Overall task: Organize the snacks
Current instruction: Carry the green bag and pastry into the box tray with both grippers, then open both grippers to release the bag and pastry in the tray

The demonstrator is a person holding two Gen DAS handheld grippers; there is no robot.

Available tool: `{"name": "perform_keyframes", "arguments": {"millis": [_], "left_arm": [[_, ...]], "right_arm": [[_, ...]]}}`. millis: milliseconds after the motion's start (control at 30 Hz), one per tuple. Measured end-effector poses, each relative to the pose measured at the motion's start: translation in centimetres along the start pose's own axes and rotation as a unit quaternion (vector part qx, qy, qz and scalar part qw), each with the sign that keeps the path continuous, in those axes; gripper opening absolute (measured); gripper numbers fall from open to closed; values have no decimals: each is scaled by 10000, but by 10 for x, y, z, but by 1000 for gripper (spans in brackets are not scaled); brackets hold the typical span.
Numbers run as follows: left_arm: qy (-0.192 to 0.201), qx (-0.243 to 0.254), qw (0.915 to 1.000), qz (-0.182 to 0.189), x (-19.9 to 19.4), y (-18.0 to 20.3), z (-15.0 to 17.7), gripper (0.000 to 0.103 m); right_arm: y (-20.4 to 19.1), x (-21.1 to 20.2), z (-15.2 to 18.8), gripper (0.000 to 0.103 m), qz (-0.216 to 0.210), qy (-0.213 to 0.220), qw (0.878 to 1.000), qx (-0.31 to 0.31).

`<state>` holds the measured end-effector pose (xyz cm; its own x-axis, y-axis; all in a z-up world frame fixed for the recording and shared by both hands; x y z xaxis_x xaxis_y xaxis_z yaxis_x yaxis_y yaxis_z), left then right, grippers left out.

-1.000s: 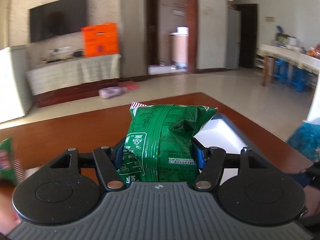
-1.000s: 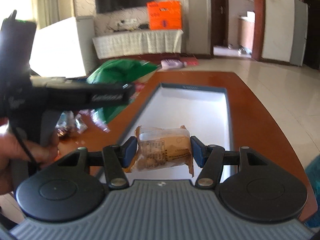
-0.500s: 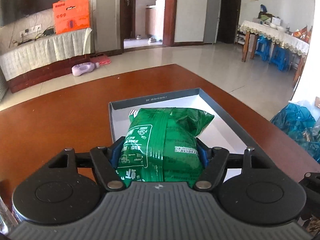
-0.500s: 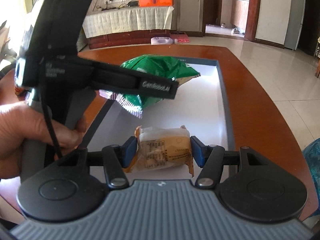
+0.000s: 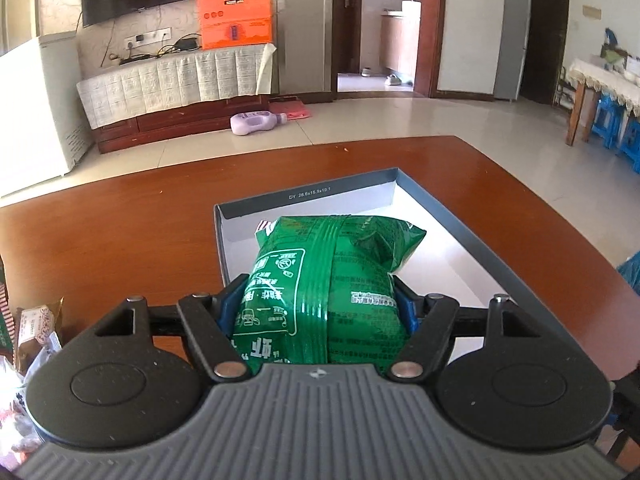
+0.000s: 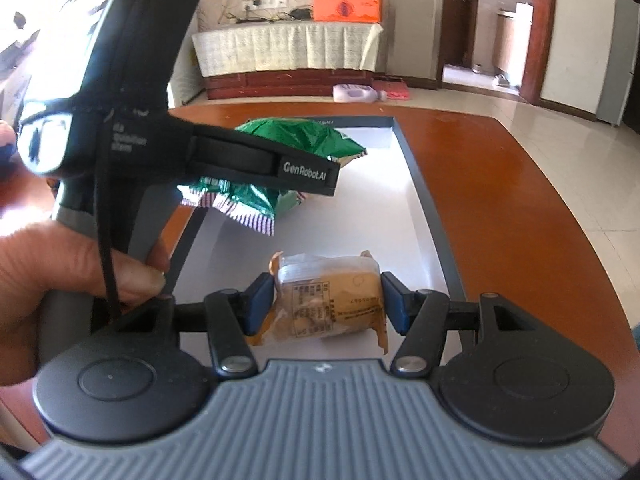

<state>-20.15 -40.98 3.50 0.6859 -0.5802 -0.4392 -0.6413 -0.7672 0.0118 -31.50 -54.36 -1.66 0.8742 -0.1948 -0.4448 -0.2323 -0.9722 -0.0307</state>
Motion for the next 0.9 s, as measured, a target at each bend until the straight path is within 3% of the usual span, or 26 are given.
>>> {"name": "perform_keyframes", "arguments": {"millis": [600,900], "left_arm": [[117,-132,9998,109,-28,-3,3,85],[171,-60,9996,201,-30,-6,6,95]], "right_arm": [[-1,5,-4,61,-106,43,9999,-2],[1,11,-11,63,-26,5,10000,-29]]}}
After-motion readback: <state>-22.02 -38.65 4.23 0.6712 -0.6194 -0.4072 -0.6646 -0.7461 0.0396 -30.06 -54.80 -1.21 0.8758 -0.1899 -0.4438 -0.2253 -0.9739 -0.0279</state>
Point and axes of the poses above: each gripper's, at about its wrist camera, not at the fingertips, and x roughly the way its jaws point, y to its right, z to its underside, the point moved 2 cm from there along x, roughly the way its jaws point, and after that the axes turned 11 degrees about y, right-handed, at the moved point
